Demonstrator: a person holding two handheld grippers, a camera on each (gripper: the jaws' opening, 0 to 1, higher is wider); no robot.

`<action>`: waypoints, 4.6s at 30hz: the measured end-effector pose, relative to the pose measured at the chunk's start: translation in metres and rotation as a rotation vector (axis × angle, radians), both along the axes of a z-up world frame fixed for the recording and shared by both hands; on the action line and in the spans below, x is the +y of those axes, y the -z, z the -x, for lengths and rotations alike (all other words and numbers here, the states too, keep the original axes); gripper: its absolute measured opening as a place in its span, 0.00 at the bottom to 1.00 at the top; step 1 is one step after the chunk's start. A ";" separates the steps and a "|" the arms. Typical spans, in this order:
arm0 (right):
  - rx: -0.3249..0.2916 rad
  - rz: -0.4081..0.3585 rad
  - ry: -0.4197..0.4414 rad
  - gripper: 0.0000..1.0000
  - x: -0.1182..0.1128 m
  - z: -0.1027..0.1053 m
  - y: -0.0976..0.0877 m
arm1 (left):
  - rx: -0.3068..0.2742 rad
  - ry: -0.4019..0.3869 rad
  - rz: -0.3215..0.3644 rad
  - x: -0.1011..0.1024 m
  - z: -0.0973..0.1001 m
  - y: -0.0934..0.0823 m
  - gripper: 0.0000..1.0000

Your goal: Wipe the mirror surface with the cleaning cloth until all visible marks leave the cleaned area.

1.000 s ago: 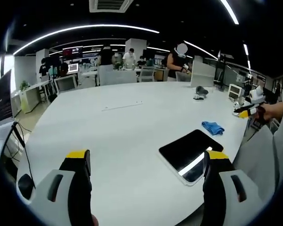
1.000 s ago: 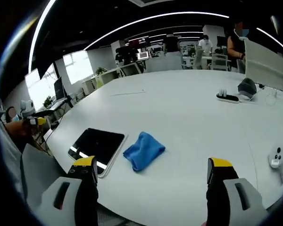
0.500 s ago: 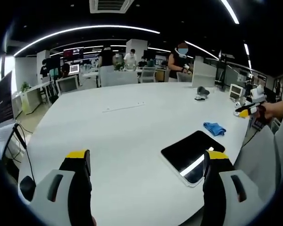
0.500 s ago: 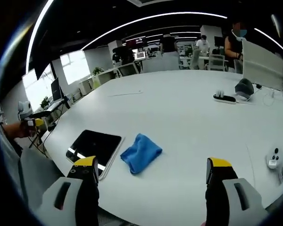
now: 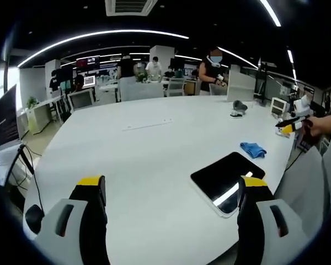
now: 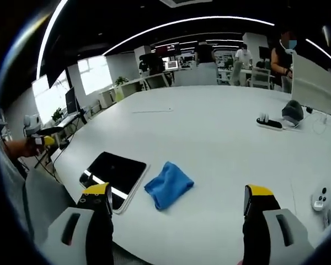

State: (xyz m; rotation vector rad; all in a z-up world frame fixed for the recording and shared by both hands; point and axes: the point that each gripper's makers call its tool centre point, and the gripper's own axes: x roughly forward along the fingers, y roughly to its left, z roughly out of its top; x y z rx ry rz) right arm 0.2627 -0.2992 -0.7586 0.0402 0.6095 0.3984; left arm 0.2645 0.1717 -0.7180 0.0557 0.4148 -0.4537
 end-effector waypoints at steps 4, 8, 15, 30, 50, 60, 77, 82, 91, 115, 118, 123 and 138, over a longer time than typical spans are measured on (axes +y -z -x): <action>0.000 -0.021 0.026 0.99 0.004 -0.014 -0.007 | 0.003 -0.002 -0.007 -0.002 0.002 0.001 0.99; 0.020 0.015 0.039 0.91 0.010 -0.027 -0.006 | -0.006 -0.003 -0.014 -0.002 -0.001 -0.001 0.99; 0.052 0.018 0.050 0.81 0.029 -0.048 0.000 | -0.020 -0.009 -0.024 0.003 -0.002 -0.005 0.99; 0.181 0.141 0.011 0.38 0.058 -0.052 0.082 | 0.037 -0.003 -0.007 -0.001 0.014 0.030 0.99; 0.262 0.247 0.053 0.03 0.057 -0.054 0.110 | 0.025 0.012 0.004 -0.007 0.011 0.029 0.99; 0.268 0.204 0.121 0.00 0.054 -0.056 0.113 | 0.032 0.008 -0.016 -0.002 0.019 0.029 0.99; 0.318 0.092 0.182 0.00 0.046 -0.067 0.086 | 0.023 -0.036 -0.004 0.003 0.021 0.019 0.99; 0.286 0.078 0.182 0.00 0.044 -0.075 0.067 | 0.001 -0.055 0.002 0.004 0.017 0.012 0.99; 0.262 0.035 0.173 0.00 0.054 -0.080 0.047 | -0.006 -0.048 0.011 -0.004 0.017 0.008 0.99; 0.291 0.010 0.129 0.00 0.110 -0.080 0.047 | 0.013 -0.021 0.011 0.005 0.020 0.020 0.99; 0.303 0.012 0.133 0.00 0.118 -0.081 0.052 | 0.012 -0.011 0.011 0.007 0.019 0.019 0.99; 0.342 0.034 0.124 0.00 0.136 -0.076 0.065 | 0.021 0.007 0.018 0.014 0.018 0.019 0.99; 0.426 0.090 0.156 0.00 0.151 -0.079 0.106 | 0.031 0.049 -0.008 0.037 0.017 0.016 0.99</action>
